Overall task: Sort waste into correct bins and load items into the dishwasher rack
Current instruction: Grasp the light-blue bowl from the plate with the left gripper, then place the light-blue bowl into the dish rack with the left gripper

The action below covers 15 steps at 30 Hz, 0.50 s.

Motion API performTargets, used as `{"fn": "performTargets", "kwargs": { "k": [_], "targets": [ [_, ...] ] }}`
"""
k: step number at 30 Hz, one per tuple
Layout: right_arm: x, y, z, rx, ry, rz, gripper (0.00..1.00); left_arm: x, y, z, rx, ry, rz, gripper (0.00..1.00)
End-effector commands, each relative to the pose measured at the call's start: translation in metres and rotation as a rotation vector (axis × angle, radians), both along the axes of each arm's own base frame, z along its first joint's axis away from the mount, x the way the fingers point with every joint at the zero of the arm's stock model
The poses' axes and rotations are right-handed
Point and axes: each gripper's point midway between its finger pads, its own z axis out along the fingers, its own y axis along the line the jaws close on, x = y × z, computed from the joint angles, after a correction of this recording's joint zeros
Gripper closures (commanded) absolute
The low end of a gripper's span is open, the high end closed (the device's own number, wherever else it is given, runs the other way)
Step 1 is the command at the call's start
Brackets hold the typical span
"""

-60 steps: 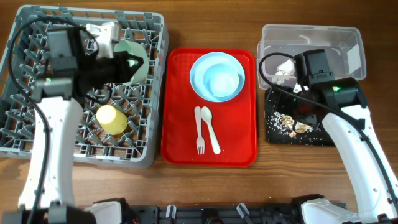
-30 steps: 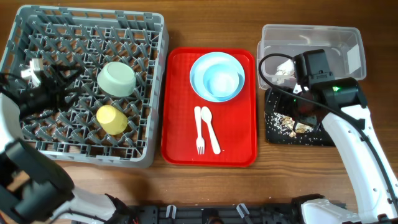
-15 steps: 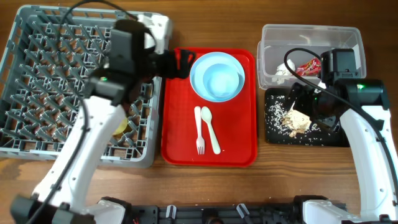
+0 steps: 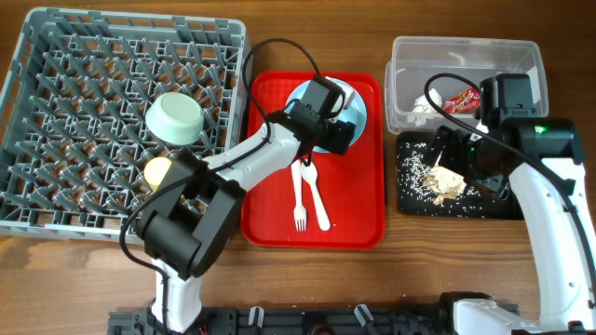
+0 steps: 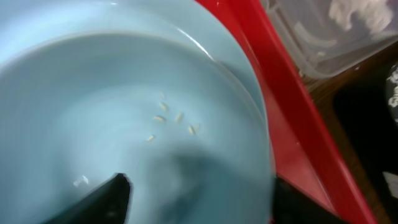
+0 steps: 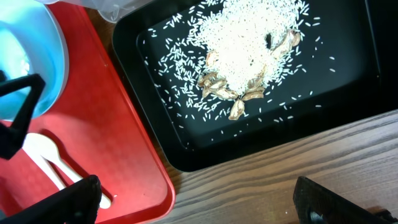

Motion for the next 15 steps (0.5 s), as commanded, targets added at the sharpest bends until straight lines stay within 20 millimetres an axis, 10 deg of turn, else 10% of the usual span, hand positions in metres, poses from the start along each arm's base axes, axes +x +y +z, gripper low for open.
{"fn": "performTargets", "kwargs": {
  "k": [1, 6, 10, 15],
  "targets": [
    [0.003, 0.000, 0.011, 0.002, -0.039, 0.005, 0.01, 0.003, 0.018, -0.015, 0.105, -0.007, 0.056, 0.50],
    [0.003, 0.000, 0.011, 0.002, -0.036, 0.006, 0.00, -0.002, 0.024, -0.019, 0.132, 0.018, 0.058, 0.93],
    [0.002, 0.000, 0.011, -0.002, -0.032, 0.024, 0.00, 0.002, 0.020, -0.006, 0.108, -0.012, 0.060, 0.96],
    [0.001, 0.000, 0.011, -0.002, -0.028, 0.024, 0.00, 0.007, 0.018, 0.081, -0.009, -0.146, 0.069, 0.96]
  ]
}}
